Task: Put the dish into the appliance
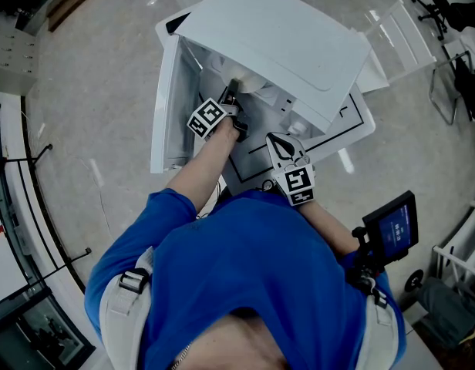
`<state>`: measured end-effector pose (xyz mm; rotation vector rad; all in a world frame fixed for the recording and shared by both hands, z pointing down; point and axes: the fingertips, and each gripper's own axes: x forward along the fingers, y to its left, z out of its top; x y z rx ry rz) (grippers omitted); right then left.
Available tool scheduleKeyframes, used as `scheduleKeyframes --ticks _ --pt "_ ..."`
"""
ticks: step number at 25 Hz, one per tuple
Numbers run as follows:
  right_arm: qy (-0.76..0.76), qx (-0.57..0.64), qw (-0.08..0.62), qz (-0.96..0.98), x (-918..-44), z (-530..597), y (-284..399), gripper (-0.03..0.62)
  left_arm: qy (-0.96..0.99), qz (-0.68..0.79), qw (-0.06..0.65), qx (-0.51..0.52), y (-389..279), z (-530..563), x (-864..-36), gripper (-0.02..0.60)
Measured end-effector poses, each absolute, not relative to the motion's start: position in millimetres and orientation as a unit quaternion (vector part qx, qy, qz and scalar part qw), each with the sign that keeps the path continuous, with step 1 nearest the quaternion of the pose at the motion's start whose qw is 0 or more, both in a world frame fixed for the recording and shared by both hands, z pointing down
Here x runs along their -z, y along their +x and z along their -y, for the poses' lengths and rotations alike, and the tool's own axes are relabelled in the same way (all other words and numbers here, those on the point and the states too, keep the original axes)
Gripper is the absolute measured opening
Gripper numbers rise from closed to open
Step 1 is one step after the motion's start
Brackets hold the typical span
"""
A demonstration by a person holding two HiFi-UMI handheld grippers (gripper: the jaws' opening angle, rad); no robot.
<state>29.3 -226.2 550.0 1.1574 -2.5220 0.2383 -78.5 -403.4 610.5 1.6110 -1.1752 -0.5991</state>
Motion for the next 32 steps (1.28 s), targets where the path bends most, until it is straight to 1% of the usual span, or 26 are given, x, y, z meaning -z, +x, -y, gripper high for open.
scheduleKeyframes --ticks 4,8,14,18,24,26,28,30,32 --pt "0.407 -0.083 0.179 0.892 -551 225 30 0.002 0.686 0.490 0.484 0.235 -77 399 -611 0.103" --pt "0.405 -0.082 0.179 0.893 -553 224 30 0.002 0.703 0.485 0.473 0.217 -71 399 -612 0.155" --pt "0.403 -0.081 0.180 0.893 -554 222 32 0.002 0.726 0.499 0.436 0.182 -74 388 -614 0.156" --pt "0.399 -0.079 0.179 0.896 -554 220 31 0.002 0.736 0.534 0.394 0.134 -82 375 -617 0.156" --pt "0.394 -0.075 0.178 0.898 -554 219 29 0.002 0.769 0.547 0.329 0.023 -77 370 -622 0.153" --pt "0.394 -0.074 0.178 0.899 -554 219 29 0.002 0.777 0.545 0.315 -0.004 -72 372 -622 0.101" --pt "0.394 -0.073 0.178 0.899 -553 220 29 0.002 0.784 0.542 0.302 -0.023 -69 375 -620 0.067" --pt "0.395 -0.073 0.178 0.898 -553 221 30 0.002 0.787 0.540 0.296 -0.032 -66 380 -619 0.049" --pt "0.396 -0.073 0.177 0.898 -553 222 31 0.002 0.790 0.536 0.296 -0.036 -64 385 -618 0.048"
